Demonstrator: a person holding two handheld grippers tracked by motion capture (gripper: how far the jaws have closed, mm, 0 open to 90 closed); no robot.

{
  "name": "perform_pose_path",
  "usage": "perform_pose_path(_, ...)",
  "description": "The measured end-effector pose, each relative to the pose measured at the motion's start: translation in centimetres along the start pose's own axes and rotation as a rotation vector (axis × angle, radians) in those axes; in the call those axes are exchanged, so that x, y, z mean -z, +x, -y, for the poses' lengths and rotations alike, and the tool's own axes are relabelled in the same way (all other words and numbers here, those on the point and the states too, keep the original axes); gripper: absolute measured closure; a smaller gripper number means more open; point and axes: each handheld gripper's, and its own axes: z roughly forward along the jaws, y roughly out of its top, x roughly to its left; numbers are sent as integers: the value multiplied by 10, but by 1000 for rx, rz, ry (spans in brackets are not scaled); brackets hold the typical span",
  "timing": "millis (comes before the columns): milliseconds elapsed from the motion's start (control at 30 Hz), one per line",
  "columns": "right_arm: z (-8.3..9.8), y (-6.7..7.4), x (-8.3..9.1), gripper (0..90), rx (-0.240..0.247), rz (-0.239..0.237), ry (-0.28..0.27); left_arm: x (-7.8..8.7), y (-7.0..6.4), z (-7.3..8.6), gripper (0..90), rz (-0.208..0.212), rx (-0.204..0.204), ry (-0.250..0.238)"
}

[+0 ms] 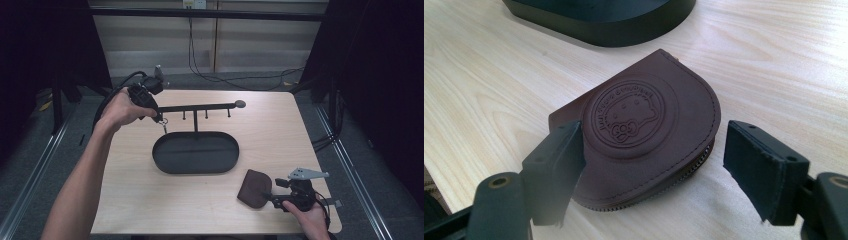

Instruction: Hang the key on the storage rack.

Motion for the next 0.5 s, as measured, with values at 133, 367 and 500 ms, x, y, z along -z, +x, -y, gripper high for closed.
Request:
perform_pose_path(133,0,0,0,246,-1,1,0,1,-1,2,868,0,-1,-3)
perform_pose_path(367,0,0,0,246,-6,2,-1,4,-2,12,801,4,7,-38)
perform_pose_path(500,-1,-2,-2,245,-18,3,3,4,-1,20,783,14,16,-57)
